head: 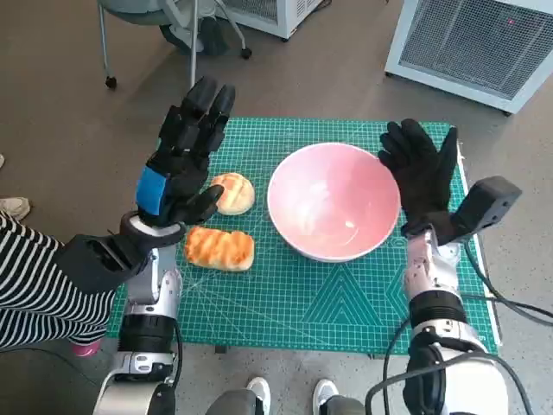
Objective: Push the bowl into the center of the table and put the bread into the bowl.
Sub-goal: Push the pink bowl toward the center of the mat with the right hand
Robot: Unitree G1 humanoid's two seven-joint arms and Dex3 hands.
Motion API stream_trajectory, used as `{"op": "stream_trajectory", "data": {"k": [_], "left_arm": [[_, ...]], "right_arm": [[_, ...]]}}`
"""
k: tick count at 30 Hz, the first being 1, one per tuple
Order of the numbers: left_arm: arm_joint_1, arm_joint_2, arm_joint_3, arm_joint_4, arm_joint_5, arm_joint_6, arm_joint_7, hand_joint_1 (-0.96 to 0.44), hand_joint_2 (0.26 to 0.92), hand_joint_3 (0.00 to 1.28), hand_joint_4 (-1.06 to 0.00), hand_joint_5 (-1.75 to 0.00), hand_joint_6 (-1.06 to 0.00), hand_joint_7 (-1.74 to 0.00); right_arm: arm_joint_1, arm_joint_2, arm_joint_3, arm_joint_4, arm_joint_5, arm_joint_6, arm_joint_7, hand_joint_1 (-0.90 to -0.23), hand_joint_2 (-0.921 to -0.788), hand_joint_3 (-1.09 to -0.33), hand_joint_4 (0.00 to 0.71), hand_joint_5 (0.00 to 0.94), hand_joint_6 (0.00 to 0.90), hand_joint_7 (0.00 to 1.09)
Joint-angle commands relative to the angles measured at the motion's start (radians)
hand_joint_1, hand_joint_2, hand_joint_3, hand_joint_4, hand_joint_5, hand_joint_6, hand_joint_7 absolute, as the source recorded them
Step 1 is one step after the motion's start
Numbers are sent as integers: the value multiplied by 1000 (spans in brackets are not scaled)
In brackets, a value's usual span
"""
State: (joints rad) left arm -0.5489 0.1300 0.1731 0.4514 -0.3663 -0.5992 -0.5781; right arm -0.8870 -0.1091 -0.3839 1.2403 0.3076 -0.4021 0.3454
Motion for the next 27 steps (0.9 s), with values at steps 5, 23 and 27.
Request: {"op": "stream_trajectory", "data": {"k": [5,23,27], "left_arm": [[4,3,4,11,1,-12,-1,-752,921,396,-38,0,-20,-257],[-2,-9,0,14,1,-15,5,-748,921,394,-33,0,-31,-239],[-8,-17,-7,12,1,-9,5,-749,921,394,-38,-3,-35,-236]], "right_arm": [[7,16,8,17,-13,25,2,-656,-921,-852,104,0,86,167],[65,-32,37,-181,-14,-112,57,-670,-921,-837,127,9,120,167],[122,-23,69,-300,-23,-162,67,-681,-921,-815,135,11,130,173]]}}
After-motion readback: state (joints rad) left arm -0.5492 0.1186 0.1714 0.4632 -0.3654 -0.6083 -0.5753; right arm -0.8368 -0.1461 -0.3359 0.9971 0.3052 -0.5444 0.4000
